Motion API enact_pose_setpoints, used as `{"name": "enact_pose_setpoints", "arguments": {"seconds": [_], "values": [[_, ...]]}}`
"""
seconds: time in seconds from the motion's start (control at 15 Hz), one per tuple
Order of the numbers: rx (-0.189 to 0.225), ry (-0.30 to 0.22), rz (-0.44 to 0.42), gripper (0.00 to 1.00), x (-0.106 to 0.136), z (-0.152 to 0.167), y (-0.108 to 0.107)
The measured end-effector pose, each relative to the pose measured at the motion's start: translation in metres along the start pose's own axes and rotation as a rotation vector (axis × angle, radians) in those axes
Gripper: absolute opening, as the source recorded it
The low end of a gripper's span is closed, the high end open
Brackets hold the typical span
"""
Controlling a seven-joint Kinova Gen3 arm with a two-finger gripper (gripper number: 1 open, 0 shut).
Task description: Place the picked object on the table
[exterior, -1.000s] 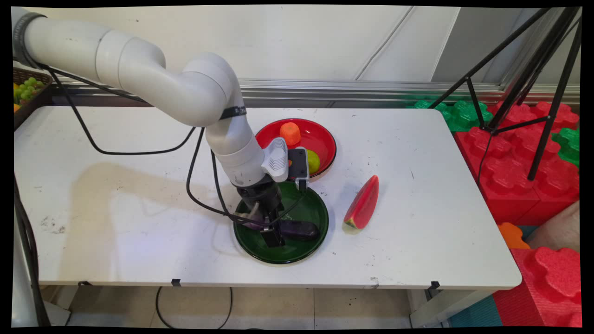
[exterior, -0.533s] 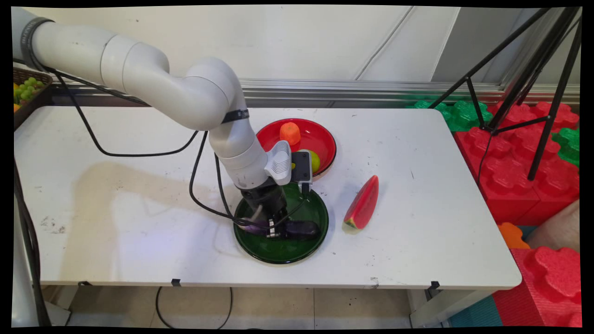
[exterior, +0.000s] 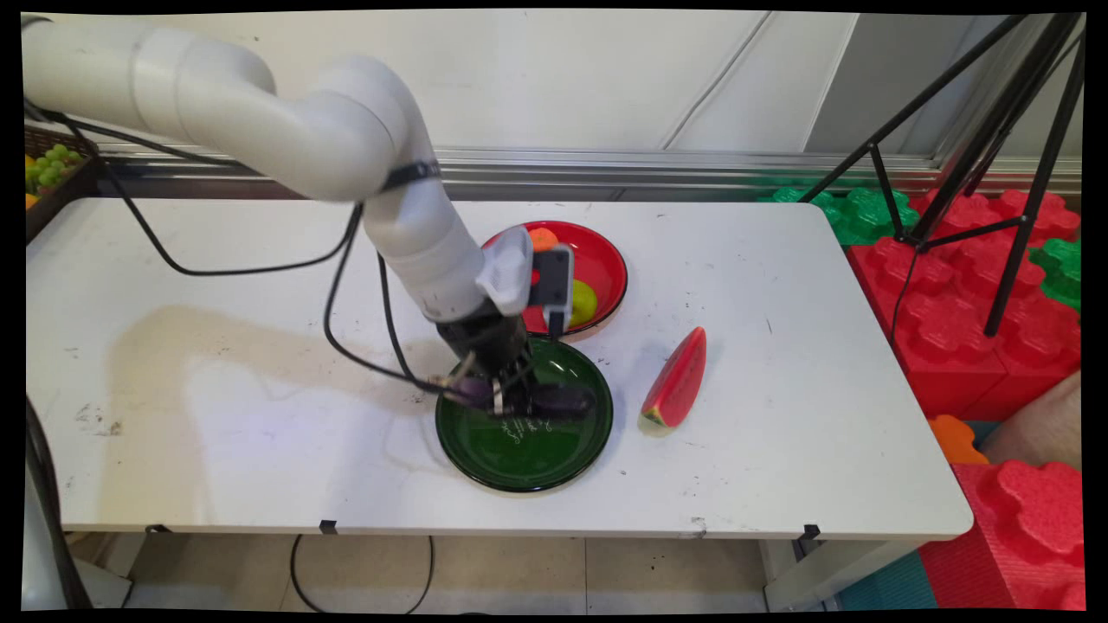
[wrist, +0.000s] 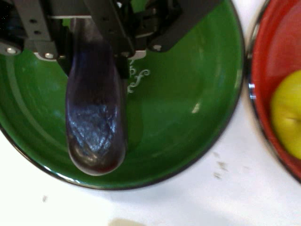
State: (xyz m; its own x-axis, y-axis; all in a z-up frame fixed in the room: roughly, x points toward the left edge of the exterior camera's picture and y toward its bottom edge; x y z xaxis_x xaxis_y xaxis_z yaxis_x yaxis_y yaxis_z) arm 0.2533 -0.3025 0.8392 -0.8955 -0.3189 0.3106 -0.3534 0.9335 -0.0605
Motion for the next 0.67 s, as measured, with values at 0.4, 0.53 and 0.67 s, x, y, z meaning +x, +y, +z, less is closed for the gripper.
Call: {"name": "enact_pose_setpoints", "arguments": {"seconds": [0.4,0.53,0.67], "values": [[0.074,0.032,0.007,0.0,-0.002,-0.07,-0.015],[0.101,0.039,-0.025,0.0,-0.008,-0.092,-0.022],[0.133,0.035,-0.069,0.0,-0.019,-0.114,-0.03]]}}
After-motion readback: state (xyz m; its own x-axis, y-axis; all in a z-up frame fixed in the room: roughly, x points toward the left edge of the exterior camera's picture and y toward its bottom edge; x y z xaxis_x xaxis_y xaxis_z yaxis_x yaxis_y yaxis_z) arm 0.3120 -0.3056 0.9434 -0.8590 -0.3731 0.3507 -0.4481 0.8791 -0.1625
